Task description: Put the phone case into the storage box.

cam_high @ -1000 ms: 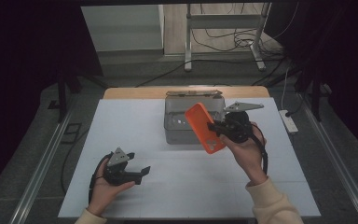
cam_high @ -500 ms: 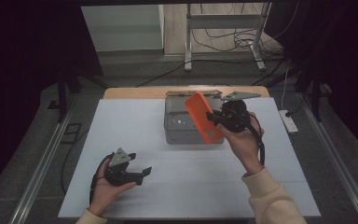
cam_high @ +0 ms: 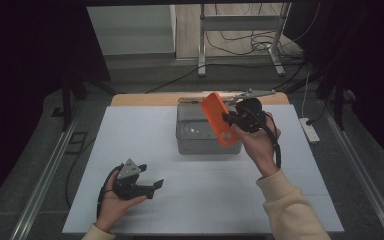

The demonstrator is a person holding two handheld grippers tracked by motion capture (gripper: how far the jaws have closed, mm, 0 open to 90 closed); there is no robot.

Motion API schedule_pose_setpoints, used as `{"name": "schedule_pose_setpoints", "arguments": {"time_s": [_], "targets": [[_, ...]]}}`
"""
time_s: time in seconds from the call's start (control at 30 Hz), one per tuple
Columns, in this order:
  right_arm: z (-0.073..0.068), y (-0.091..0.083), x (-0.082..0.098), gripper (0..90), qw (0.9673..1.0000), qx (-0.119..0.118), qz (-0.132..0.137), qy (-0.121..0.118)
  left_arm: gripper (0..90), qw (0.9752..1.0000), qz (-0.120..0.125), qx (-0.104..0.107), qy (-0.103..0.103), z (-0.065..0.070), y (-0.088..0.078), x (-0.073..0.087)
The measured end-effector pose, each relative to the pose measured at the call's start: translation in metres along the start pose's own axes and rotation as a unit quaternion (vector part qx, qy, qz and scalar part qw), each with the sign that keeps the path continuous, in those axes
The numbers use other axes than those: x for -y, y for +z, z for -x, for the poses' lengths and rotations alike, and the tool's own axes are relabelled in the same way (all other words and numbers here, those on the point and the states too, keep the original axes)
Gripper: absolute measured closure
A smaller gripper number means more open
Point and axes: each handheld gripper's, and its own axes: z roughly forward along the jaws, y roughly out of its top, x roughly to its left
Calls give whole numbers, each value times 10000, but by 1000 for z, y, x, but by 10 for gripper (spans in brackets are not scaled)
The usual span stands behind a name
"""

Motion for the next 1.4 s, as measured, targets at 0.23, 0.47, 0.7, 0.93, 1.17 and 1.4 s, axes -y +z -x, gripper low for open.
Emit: {"name": "schedule_pose_setpoints", "arguments": {"time_s": [0.23,0.47,0.7,0.93,1.17,1.4], "targets": [[4,5,-5,798,9999,111,3,85,155,10000,-14,21,4,1,1,0],[6,9,-11,798,9996,266,-11,57,156,10000,-7,25,25,1,0,0],[7,12,-16,798,9991,408,-64,-7,157,10000,-4,40,25,1,0,0],[11,16,-17,798,9987,506,-93,44,157,10000,-21,45,37,1,0,0],[14,21,-19,798,9980,605,-154,44,154,10000,-17,26,17,1,0,0],[14,26,-23,798,9972,707,-225,32,154,10000,-21,33,19,1,0,0]]}}
